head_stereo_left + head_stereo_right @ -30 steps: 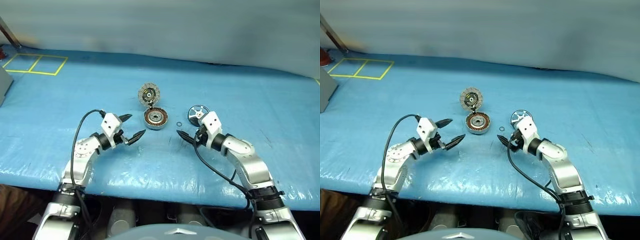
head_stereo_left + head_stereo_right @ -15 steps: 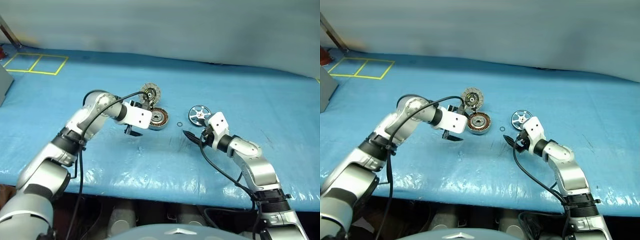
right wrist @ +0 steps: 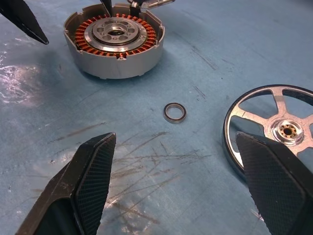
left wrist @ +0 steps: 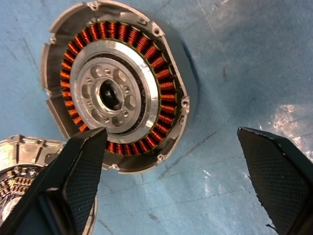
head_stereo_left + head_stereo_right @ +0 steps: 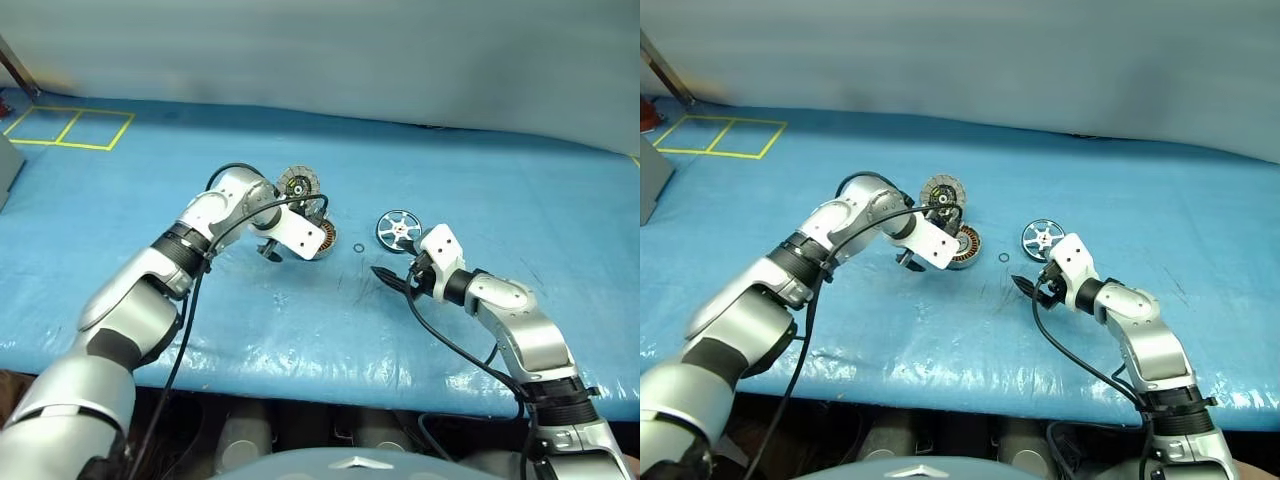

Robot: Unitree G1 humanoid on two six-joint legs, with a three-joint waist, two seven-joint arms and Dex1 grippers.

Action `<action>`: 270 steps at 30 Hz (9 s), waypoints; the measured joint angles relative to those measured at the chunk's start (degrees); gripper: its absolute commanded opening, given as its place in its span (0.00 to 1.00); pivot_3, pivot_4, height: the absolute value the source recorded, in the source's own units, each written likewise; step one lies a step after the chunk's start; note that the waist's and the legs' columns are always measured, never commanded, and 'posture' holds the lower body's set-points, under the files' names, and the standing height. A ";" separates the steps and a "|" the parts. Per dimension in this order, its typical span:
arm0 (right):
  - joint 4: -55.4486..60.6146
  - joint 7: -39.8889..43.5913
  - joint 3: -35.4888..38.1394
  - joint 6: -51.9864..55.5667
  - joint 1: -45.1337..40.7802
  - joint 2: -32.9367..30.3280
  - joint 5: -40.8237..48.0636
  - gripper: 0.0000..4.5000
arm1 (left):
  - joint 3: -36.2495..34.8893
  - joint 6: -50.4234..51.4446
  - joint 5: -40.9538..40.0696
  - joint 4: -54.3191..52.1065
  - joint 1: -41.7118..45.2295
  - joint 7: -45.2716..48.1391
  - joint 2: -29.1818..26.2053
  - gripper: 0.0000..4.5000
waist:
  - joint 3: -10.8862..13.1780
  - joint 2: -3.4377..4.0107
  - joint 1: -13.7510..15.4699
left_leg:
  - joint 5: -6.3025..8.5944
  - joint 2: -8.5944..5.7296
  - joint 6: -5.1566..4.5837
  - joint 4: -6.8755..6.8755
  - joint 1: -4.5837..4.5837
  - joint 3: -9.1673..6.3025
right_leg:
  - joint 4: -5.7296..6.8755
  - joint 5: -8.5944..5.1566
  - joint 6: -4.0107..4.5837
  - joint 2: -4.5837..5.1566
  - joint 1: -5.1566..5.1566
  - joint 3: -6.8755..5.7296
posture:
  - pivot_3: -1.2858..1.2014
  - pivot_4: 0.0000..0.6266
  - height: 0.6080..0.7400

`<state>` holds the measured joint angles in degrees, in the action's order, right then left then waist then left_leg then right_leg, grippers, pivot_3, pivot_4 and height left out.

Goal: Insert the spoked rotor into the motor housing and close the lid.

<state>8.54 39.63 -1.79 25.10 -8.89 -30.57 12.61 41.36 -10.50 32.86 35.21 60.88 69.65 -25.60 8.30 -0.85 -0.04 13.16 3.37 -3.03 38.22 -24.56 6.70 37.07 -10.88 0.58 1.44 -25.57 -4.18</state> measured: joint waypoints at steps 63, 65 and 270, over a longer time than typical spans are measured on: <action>1.98 -7.08 2.51 -3.71 5.68 4.25 -0.04 0.91 | 0.18 -10.37 0.77 -21.30 -12.18 6.10 -2.35 0.50 | -0.04 0.07 0.11 | 0.26 -0.04 -0.32 0.96 0.01 0.00 | 0.76 -0.30 0.13 0.17 0.07 0.13 | 0.52 0.24 1.00; 1.51 -7.09 2.50 -3.85 5.64 4.29 -0.05 0.91 | 0.21 -11.47 0.79 -21.04 -12.25 5.25 -2.74 0.66 | -0.04 0.07 0.12 | 0.26 -0.04 -0.31 0.96 0.02 0.00 | 0.78 -0.30 0.13 0.17 0.07 0.13 | 0.52 0.24 1.00; -2.33 -0.62 -13.65 -4.97 -0.69 12.77 -2.02 0.66 | -38.41 -4.09 -48.68 -26.00 -60.18 -15.72 5.85 0.79 | -0.05 0.29 -0.55 | 0.33 0.10 0.06 -0.05 0.06 -0.14 | -0.09 -0.47 0.36 0.57 0.16 -0.59 | 0.52 0.24 1.00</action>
<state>6.20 39.01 -15.45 20.14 -9.58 -17.80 10.59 2.95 -14.59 -15.82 9.21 0.70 53.92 -19.75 8.25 -0.56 -0.59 13.49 3.48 -2.97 38.17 -24.50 6.56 36.98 -11.34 0.94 2.02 -25.42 -4.77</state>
